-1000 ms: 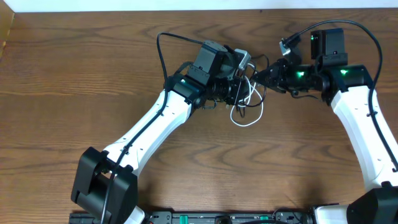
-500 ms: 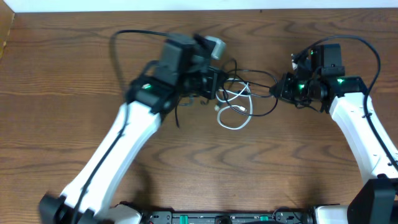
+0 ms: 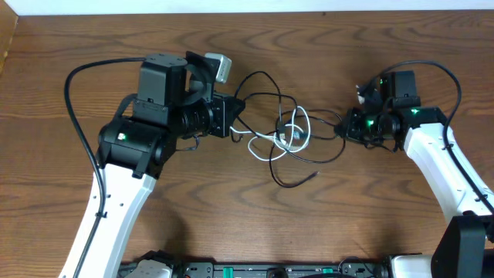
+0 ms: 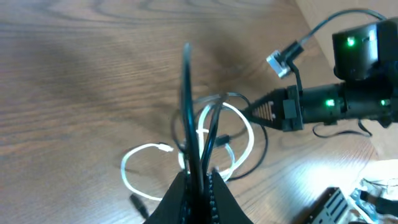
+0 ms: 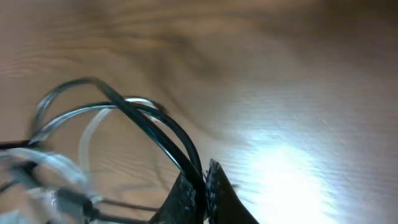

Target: Untangle cables

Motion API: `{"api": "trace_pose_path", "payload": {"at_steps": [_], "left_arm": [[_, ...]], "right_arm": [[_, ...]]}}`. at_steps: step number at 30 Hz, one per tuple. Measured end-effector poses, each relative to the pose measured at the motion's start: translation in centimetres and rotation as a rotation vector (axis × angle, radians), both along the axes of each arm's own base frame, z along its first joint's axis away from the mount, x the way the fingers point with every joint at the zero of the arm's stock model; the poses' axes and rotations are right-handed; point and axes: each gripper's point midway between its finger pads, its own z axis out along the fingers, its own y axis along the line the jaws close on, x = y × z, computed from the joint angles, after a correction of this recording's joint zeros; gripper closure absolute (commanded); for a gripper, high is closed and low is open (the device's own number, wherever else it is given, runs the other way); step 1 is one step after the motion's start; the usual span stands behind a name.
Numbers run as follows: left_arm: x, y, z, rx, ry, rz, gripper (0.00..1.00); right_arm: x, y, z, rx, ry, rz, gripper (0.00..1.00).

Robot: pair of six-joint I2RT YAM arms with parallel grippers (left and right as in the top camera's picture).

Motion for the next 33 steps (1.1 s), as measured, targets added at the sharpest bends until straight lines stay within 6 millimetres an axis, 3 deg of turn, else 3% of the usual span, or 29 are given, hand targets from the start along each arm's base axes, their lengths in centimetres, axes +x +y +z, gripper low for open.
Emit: {"api": "trace_pose_path", "payload": {"at_steps": [5,9,10,11,15,19,23,24,29,33], "left_arm": [[2.1,4.4,0.6,-0.013,-0.02,0.135,0.93],[2.3,7.1,1.8,-0.034,-0.046,0.212,0.93],[2.4,7.7,2.1,-0.038,-0.053,0.233,0.93],[2.3,8.3,2.4,-0.04,-0.061,0.251,0.93],[1.9,8.3,2.0,-0.04,-0.033,0.254,0.93],[1.7,7.4,1.7,-0.06,-0.011,0.214,0.93],[2.2,5.5,2.2,-0.093,-0.044,0.139,0.93],[2.6,5.0,3.2,-0.116,-0.092,0.11,0.93],[3.6,2.8,9.1,-0.269,-0.303,-0.013,0.93],[3.1,1.5,15.5,-0.428,-0.48,-0.113,0.93]], "right_arm": [[-1.4,-6.4,-2.1,-0.235,0.116,-0.214,0.89],[-0.9,-8.0,-2.1,-0.299,0.102,-0.273,0.79],[-0.8,-8.2,-2.1,-0.309,0.096,-0.28,0.63],[-0.6,-8.7,-2.1,-0.322,0.09,-0.299,0.58],[0.0,-8.8,-1.9,-0.32,0.062,-0.304,0.47],[2.1,-5.7,-0.6,-0.163,-0.055,-0.152,0.29],[3.3,0.0,3.0,0.127,-0.241,0.125,0.26],[3.6,1.7,4.7,0.219,-0.311,0.202,0.26],[2.7,6.8,9.0,0.449,-0.444,0.4,0.27],[1.5,10.0,9.7,0.498,-0.43,0.463,0.27]]}}
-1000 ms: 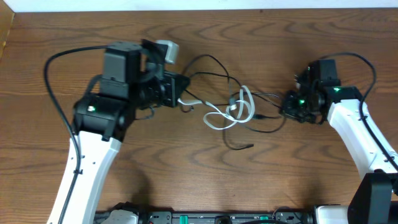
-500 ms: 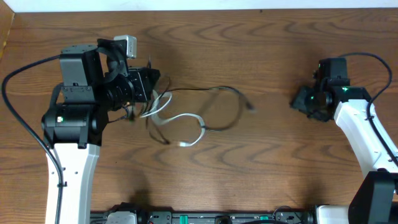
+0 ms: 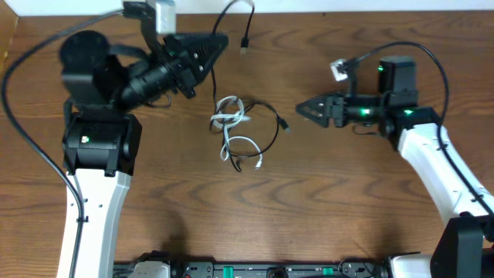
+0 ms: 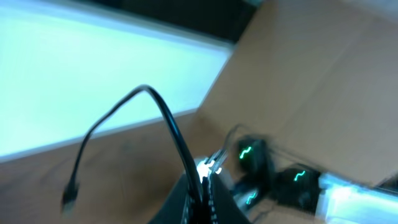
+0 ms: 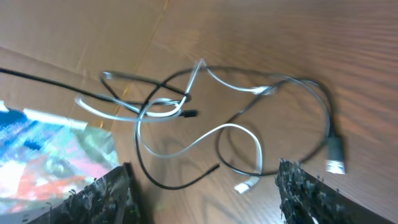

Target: Untangle cables

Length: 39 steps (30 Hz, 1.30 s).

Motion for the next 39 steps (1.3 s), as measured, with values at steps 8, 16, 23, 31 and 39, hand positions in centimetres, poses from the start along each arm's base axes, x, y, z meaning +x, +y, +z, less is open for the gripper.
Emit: {"api": "trace_pose_path", "payload": {"at_steps": [8,16,23,31,39], "left_arm": [[-2.2,-1.5,5.0,-0.175,-0.025,-0.116,0.92],[-2.9,-1.5,6.8,-0.271,0.034,-0.149,0.92],[-2.9,-1.5,6.8,-0.327,0.137,-0.161,0.92],[-4.3,-1.6,8.8,-0.386,0.133,-0.226,0.93],[-3.8,-0.4,9.0,-0.414,0.16,-0.199,0.92]], "right_arm": [[-0.1,4.4,1.4,-0.001,-0.109,0.046,0.25],[0.3,7.5,2.8,0.004,-0.202,0.025,0.29],[4.1,6.6,1.6,-0.114,-0.167,-0.312,0.39],[6.6,1.7,-7.1,-0.368,0.029,-0.594,0.43],[4.1,-11.7,-13.5,-0.702,0.323,-0.842,0.37]]}}
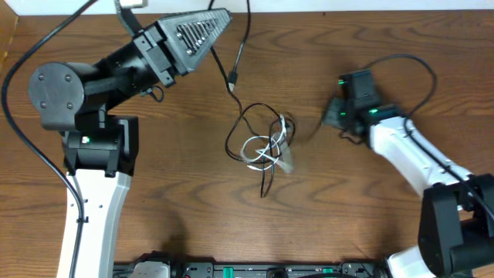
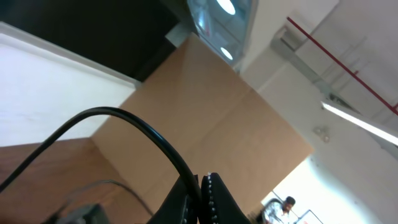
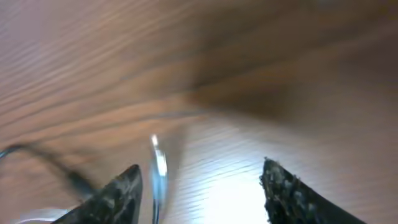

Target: Untangle cables

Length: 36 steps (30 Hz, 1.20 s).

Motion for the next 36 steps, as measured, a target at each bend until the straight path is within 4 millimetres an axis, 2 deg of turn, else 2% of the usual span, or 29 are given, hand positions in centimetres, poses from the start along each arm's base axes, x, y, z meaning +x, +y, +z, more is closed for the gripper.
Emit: {"api": "trace_pose_path", "payload": {"at_steps": [2,3,4,5,7,10,11,13,14,15,16,17,18,22,23,24,27,31,36], "left_arm": [[0.4,0.8,0.0,-0.001,0.001,0.026,0.93],[0.6,1.1,0.0,-0.001,0.0,0.035,0.93],[0.7,1.2,0.0,-0.003,0.001,0.041,0.93],[0.7,1.2,0.1,-0.005,0.001,0.044,0.93],[1.1,1.5,0.3,-0.025,0.013,0.064,0.92],[2.1,2.3,0.9,-0.091,0.048,0.127,0.93],[2.5,2.6,1.2,-0.117,0.057,0.15,0.93],[3.1,3.2,1.9,-0.172,0.068,0.197,0.93],[3.3,3.4,2.4,-0.202,0.066,0.216,0.93],[3.3,3.5,3.0,-0.237,0.052,0.236,0.93],[3.4,3.6,3.2,-0.25,0.05,0.245,0.93],[3.5,3.6,3.5,-0.276,0.053,0.257,0.93],[3.6,3.6,3.7,-0.292,0.057,0.267,0.93],[3.8,4.0,4.3,-0.323,0.056,0.293,0.92],[3.7,4.1,4.6,-0.329,0.049,0.296,0.93],[3.6,4.2,5.0,-0.333,0.042,0.298,0.93],[3.2,4.4,5.8,-0.347,0.025,0.304,0.93],[3.1,4.5,5.9,-0.353,0.028,0.301,0.93],[3.2,4.1,5.5,-0.349,0.059,0.286,0.93]], "right_arm": [[-0.8,-3.1,-0.6,-0.03,0.057,-0.061,0.32],[-1.0,-4.5,-0.8,-0.036,0.071,-0.083,0.26],[-0.9,-5.3,-0.8,-0.031,0.074,-0.09,0.24],[-0.8,-6.0,-0.8,-0.011,0.075,-0.073,0.23],[-0.7,-5.3,-0.5,0.075,0.068,0.039,0.2],[0.0,-1.6,2.1,0.249,-0.009,0.296,0.17],[0.1,0.0,3.6,0.306,-0.055,0.391,0.16],[0.1,3.6,8.0,0.408,-0.191,0.594,0.14],[0.0,4.4,9.2,0.422,-0.229,0.639,0.13],[-0.6,6.3,11.9,0.449,-0.311,0.739,0.12],[-1.0,7.3,13.1,0.456,-0.348,0.786,0.12],[-2.0,9.5,15.3,0.476,-0.411,0.881,0.12],[-3.0,11.5,16.7,0.5,-0.453,0.964,0.11],[-5.0,17.0,19.5,0.564,-0.604,1.19,0.1],[-5.6,18.4,20.6,0.579,-0.66,1.245,0.1],[-6.7,20.7,22.4,0.601,-0.753,1.332,0.1],[-8.9,24.5,25.3,0.63,-0.883,1.423,0.1],[-10.0,27.4,27.7,0.645,-0.974,1.398,0.15],[-9.5,27.8,31.4,0.681,-1.114,1.316,0.2]]}}
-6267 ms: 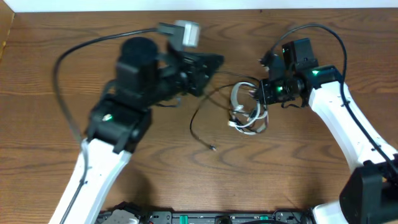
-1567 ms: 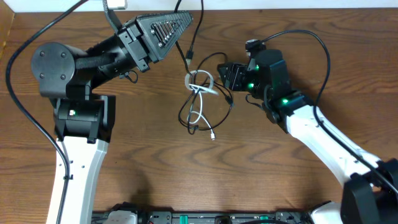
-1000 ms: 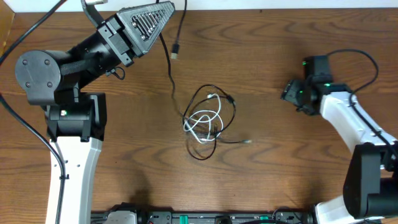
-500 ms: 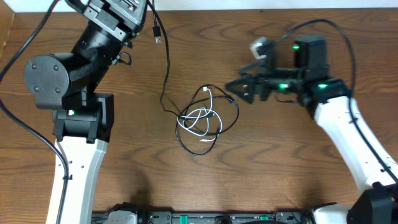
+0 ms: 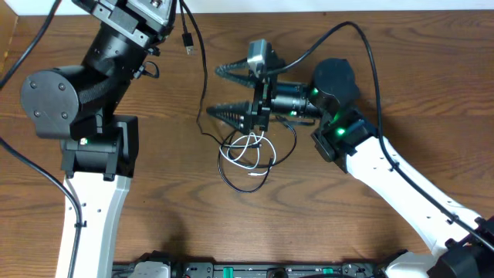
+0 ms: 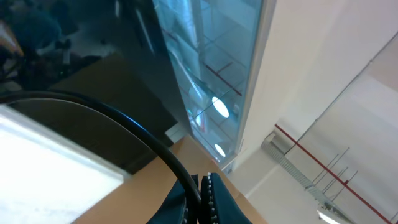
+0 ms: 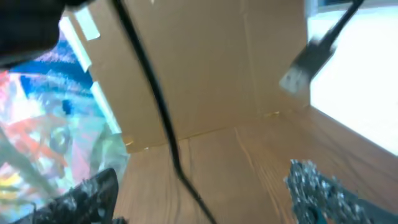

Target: Untangle cables

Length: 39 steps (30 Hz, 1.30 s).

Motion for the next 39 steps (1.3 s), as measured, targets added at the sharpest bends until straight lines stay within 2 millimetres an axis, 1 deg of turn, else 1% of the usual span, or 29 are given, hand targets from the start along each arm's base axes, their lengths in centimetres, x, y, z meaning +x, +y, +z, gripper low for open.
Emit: {"api": "trace_pose_path", "payload": {"at_steps": [2,4,5,7,8,9,10,11,12,14,15,16,17,18,19,20,21,23,24,25,26,27,29,30,31,33,36,37,39], "left_arm": [[0.1,-0.8,-0.6,0.01,0.031,-0.028,0.93],[0.1,-1.6,-1.1,0.016,0.057,-0.052,0.93],[0.1,-2.0,-1.4,0.019,0.072,-0.064,0.93],[0.0,-3.7,-2.4,0.03,0.123,-0.114,0.93],[0.0,-4.4,-2.8,0.034,0.14,-0.132,0.93],[-0.1,-5.4,-3.1,0.038,0.15,-0.159,0.92],[0.0,-6.3,-3.6,0.041,0.162,-0.184,0.93],[0.1,-6.8,-3.8,0.044,0.17,-0.194,0.92],[0.7,-7.4,-4.5,0.051,0.187,-0.205,0.92],[1.6,-7.7,-6.1,0.1,0.215,-0.183,0.92],[2.2,-7.7,-7.5,0.149,0.246,-0.165,0.88],[2.6,-7.7,-8.4,0.181,0.262,-0.151,0.83],[3.0,-7.7,-10.3,0.25,0.303,-0.131,0.78],[3.3,-7.6,-11.9,0.308,0.333,-0.113,0.75],[3.4,-7.6,-13.2,0.364,0.354,-0.104,0.69],[3.4,-7.6,-15.2,0.436,0.387,-0.096,0.66],[3.4,-7.5,-16.5,0.501,0.389,-0.085,0.6],[3.1,-7.3,-20.4,0.678,0.407,-0.079,0.5],[3.1,-7.1,-21.6,0.735,0.417,-0.073,0.48],[2.9,-6.9,-22.9,0.784,0.435,-0.076,0.46],[2.7,-6.6,-24.5,0.846,0.456,-0.079,0.46],[2.8,-6.5,-25.5,0.887,0.463,-0.085,0.45],[2.7,-6.3,-28.0,0.972,0.494,-0.11,0.45],[2.8,-6.3,-29.0,0.999,0.507,-0.122,0.45],[2.8,-6.2,-29.8,1.02,0.52,-0.132,0.45],[2.8,-6.2,-32.0,1.073,0.556,-0.167,0.44],[2.6,-6.1,-34.3,1.121,0.602,-0.212,0.44],[2.7,-6.3,-34.9,1.131,0.612,-0.226,0.44],[3.0,-6.9,-37.1,1.158,0.642,-0.266,0.44]], "right_arm": [[0.3,-0.1,0.7,0.029,0.021,-0.02,0.25],[0.6,0.0,0.6,0.033,0.044,-0.032,0.27],[0.7,0.0,0.6,0.034,0.054,-0.037,0.3],[0.7,0.2,0.5,0.037,0.069,-0.043,0.37],[0.7,0.2,0.5,0.037,0.074,-0.043,0.53],[0.7,0.3,0.4,0.035,0.083,-0.042,0.8],[0.8,0.3,-0.1,0.022,0.102,-0.044,0.99],[1.1,0.3,-1.4,-0.019,0.172,-0.056,0.99],[1.3,0.4,-2.0,-0.034,0.201,-0.063,0.99],[2.1,-0.2,-5.2,-0.135,0.346,-0.116,0.99],[2.9,-1.0,-7.3,-0.19,0.423,-0.168,0.99],[3.4,-1.5,-8.3,-0.217,0.458,-0.198,0.99],[4.0,-2.8,-10.4,-0.277,0.528,-0.249,0.99],[4.4,-3.5,-11.2,-0.298,0.555,-0.279,0.99],[4.8,-4.4,-12.1,-0.324,0.583,-0.309,0.99],[5.2,-5.2,-12.8,-0.341,0.607,-0.341,0.99],[5.7,-6.3,-13.4,-0.358,0.631,-0.38,0.99],[6.6,-8.8,-13.7,-0.378,0.671,-0.457,0.99],[6.6,-9.7,-13.4,-0.388,0.688,-0.478,0.99],[6.9,-10.5,-12.7,-0.39,0.696,-0.504,0.99],[7.4,-11.3,-10.8,-0.371,0.681,-0.527,0.99],[7.6,-11.7,-9.6,-0.363,0.671,-0.542,0.99],[8.2,-12.9,-3.8,-0.295,0.591,-0.574,0.99],[8.2,-13.2,-2.5,-0.284,0.579,-0.582,0.99],[8.2,-13.7,0.2,-0.25,0.539,-0.594,0.99],[8.0,-14.6,4.4,-0.191,0.477,-0.615,0.99],[8.0,-16.2,8.3,-0.127,0.411,-0.662,0.99],[8.2,-16.9,9.3,-0.108,0.394,-0.688,0.99],[8.7,-18.3,11.1,-0.074,0.361,-0.742,0.99]]}}
